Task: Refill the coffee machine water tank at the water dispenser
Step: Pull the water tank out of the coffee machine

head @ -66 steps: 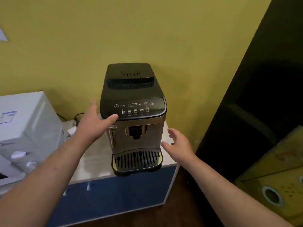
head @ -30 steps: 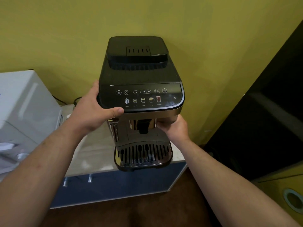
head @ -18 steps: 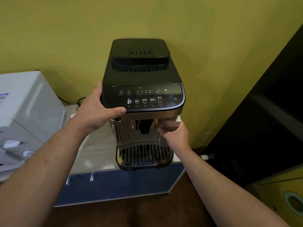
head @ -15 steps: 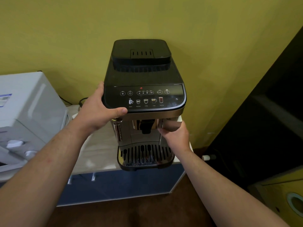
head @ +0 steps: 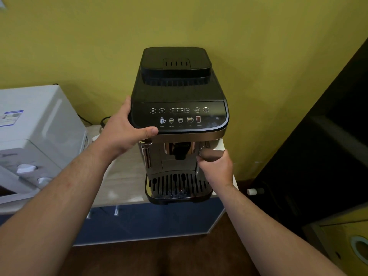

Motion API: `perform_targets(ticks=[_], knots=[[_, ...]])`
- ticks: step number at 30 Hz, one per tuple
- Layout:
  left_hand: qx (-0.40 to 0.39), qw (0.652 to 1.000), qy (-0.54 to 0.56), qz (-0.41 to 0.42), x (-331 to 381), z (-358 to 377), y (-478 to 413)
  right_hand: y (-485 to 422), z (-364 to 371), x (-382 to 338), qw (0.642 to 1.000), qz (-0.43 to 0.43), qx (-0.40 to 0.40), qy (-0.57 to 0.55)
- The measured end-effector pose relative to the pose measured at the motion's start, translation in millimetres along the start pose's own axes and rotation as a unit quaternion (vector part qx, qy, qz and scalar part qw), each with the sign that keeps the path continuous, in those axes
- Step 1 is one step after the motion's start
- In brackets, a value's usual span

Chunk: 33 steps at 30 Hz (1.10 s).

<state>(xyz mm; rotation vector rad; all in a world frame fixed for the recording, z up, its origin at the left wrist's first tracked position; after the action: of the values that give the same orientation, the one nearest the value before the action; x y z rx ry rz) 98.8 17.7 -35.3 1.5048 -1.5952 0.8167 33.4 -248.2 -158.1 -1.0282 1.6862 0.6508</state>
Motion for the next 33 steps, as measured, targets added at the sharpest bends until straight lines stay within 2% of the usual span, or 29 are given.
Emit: perform_targets(ticks=[33], knots=[[-0.015, 1.0, 0.02, 0.005, 5, 2, 2, 54, -25, -8, 1.0, -0.001, -0.009, -0.008]])
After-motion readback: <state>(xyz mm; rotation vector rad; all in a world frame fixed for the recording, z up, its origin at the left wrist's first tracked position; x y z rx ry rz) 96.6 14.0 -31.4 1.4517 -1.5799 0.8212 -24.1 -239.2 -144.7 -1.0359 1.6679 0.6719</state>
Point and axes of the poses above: each hand's wrist, its own y-axis away from the middle knuckle, its own z-axis out of the palm, x = y × z, the point moved 4 cm from there along -y, towards the middle knuckle, and after that the axes turned 9 degrees about -z, right-handed, at the moved point
